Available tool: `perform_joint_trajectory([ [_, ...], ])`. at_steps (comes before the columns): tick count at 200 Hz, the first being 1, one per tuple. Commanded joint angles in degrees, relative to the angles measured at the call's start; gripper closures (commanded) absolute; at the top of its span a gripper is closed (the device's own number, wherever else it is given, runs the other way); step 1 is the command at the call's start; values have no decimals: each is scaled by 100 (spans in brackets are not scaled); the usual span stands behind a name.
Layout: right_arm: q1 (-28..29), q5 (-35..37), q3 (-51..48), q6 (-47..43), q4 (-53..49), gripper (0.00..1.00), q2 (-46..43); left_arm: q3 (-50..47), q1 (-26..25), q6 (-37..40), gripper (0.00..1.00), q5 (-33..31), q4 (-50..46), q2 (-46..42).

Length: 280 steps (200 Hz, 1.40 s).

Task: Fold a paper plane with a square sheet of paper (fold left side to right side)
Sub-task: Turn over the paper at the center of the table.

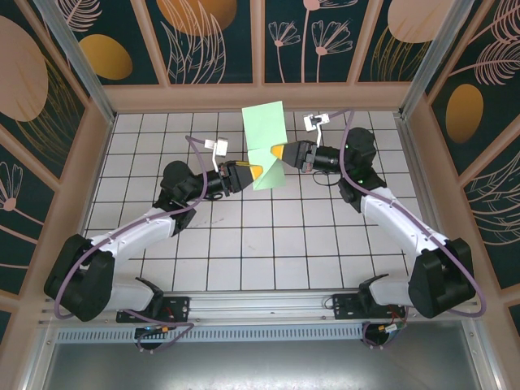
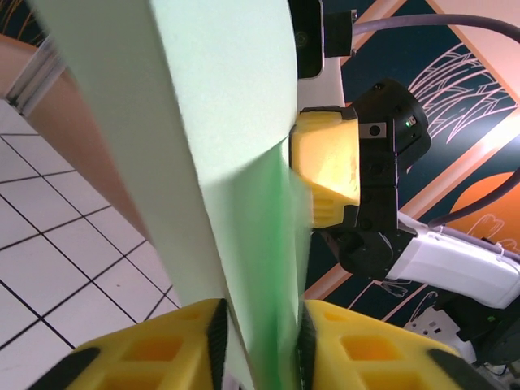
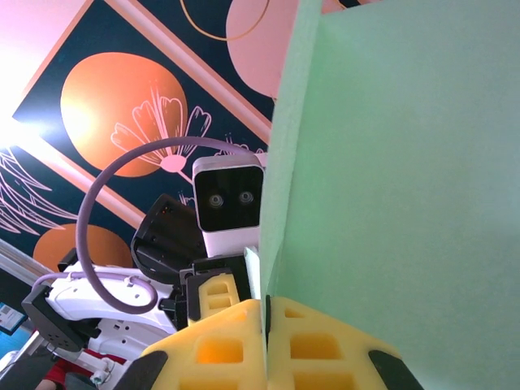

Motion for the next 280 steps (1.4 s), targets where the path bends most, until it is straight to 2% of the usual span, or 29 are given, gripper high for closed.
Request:
perform_joint_trajectory([
  [1, 32, 25, -71, -13, 209, 100, -198, 144, -27, -45, 76, -12, 249, -140],
  [11, 27, 43, -85, -44, 177, 99, -219, 144, -24, -57, 83, -21, 219, -144],
  [27, 25, 129, -98, -201, -44, 91, -283, 144, -27, -31, 91, -44, 132, -142],
  [45, -39, 287, -69, -530, -533, 83, -396, 153, -28, 201, 95, -168, -238, -218],
  [58, -118, 563, -35, -889, -1121, 74, -531, 215, -26, 585, 100, -347, -905, -321],
  [70, -229, 997, -15, -1261, -1788, 63, -713, 310, -33, 1080, 100, -632, -1787, -475],
  [91, -318, 2564, 155, -2082, -3411, 47, -1001, 549, -161, 2059, 100, -1604, -3584, -803],
  [118, -454, 4687, 227, -2540, -4818, 34, -1143, 1153, -751, 2989, 100, -3665, -5853, -874],
  [131, -563, 5435, 198, -2586, -5226, 29, -1128, 1441, -1076, 3068, 100, -4565, -6649, -709],
  [158, -722, 6396, 31, -2662, -5618, 20, -1143, 2238, -1747, 2751, 100, -6280, -8338, -40],
  [184, -840, 6759, -111, -2651, -5738, 12, -1128, 2851, -2210, 2075, 100, -7411, -9709, 769],
  [234, -938, 6840, -244, -2594, -5728, 10, -1148, 3702, -2600, 962, 100, -8492, -11643, 2068],
  [249, -949, 6782, -268, -2574, -5687, 10, -1149, 3813, -2627, 822, 100, -8558, -11934, 2499],
  [280, -973, 6655, -320, -2537, -5642, 9, -1164, 3842, -2639, 929, 100, -8250, -11917, 3073],
])
